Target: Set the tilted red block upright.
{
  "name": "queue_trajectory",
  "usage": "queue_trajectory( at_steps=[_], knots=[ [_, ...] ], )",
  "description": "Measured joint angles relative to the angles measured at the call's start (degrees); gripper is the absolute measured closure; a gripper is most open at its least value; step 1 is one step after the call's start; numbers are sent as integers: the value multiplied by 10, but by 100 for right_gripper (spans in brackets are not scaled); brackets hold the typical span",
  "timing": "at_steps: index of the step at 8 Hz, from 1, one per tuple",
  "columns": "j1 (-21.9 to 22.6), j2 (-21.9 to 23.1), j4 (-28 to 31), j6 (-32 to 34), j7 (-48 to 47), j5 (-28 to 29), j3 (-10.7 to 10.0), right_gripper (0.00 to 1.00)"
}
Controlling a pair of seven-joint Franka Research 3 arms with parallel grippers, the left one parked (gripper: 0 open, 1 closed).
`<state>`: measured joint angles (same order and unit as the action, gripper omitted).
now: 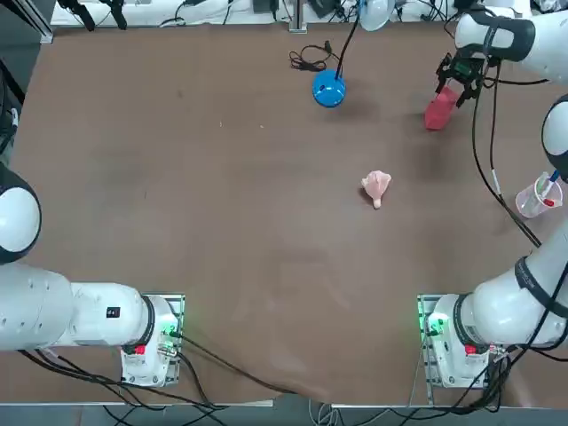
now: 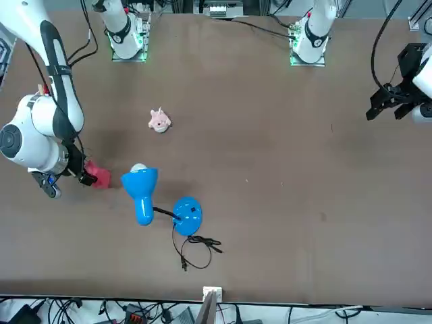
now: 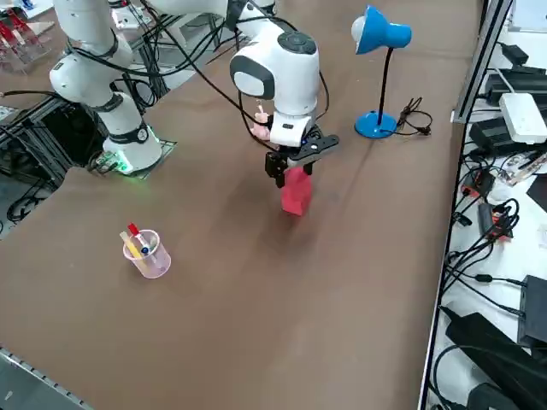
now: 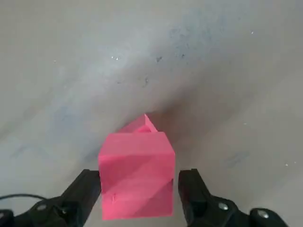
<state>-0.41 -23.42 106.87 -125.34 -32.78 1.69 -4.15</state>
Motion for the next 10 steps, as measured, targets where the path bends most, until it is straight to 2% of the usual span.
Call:
queue_trajectory(
  at_steps=[7, 10],
  knots=[
    [0, -3, 1, 2, -1, 0, 1, 0],
    [2, -4, 2, 2, -1, 0, 1, 10]
  ],
)
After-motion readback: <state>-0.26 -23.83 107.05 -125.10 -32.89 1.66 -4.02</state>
